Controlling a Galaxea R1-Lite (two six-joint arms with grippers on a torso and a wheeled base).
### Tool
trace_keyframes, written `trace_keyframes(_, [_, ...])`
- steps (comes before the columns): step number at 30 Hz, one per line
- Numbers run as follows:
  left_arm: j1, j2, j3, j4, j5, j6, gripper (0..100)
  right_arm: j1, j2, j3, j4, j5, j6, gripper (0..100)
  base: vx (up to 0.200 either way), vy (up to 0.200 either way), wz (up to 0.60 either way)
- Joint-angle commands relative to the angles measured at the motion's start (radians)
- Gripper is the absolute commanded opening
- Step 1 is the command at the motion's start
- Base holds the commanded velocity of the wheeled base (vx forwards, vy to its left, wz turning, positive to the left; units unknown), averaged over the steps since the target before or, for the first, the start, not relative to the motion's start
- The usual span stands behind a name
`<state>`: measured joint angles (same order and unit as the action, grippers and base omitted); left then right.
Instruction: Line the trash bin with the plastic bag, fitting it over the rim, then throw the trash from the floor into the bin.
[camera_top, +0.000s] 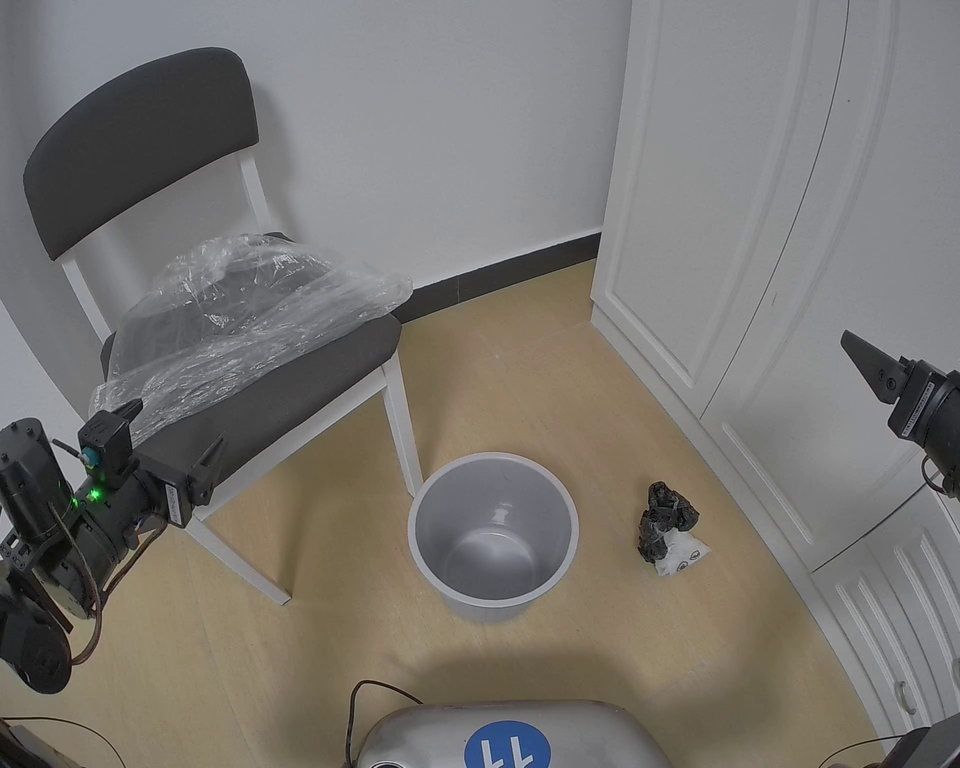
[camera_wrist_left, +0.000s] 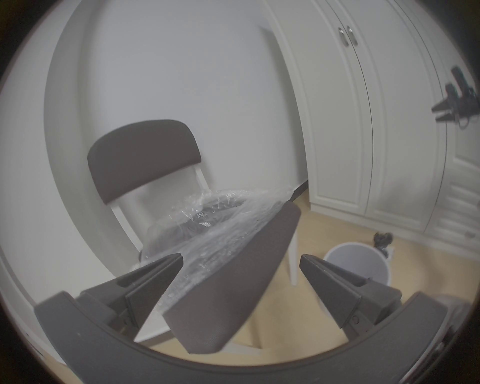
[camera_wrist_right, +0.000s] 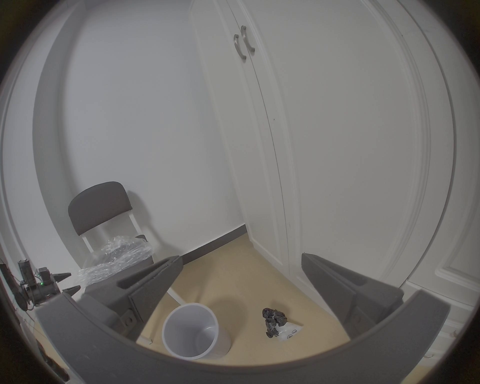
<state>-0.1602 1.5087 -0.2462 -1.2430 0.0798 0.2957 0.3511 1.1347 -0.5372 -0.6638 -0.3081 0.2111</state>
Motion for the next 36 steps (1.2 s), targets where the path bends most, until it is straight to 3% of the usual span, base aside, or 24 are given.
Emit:
trace_keyframes(1, [0.071, 0.067, -0.062, -0.016, 0.017, 0.085, 100, 0.006, 0.031, 0.000, 0.000, 0.000, 0.002, 100, 0.000, 0.000, 0.00])
trace_keyframes(9, [0.113, 0.094, -0.088, -0.033, 0.015, 0.091, 100, 0.052, 0.005, 0.000, 0.000, -0.011, -0.032, 100, 0.000, 0.000, 0.00])
trace_keyframes(30, [0.255, 0.266, -0.162, -0.058, 0.046, 0.091, 100, 0.043, -0.015, -0.006, 0.000, -0.017, -0.038, 100, 0.000, 0.000, 0.00])
trace_keyframes(36, [0.265, 0.337, -0.193, -0.219, 0.100, 0.089, 100, 0.043, -0.015, -0.003, 0.000, -0.016, -0.038, 100, 0.000, 0.000, 0.00])
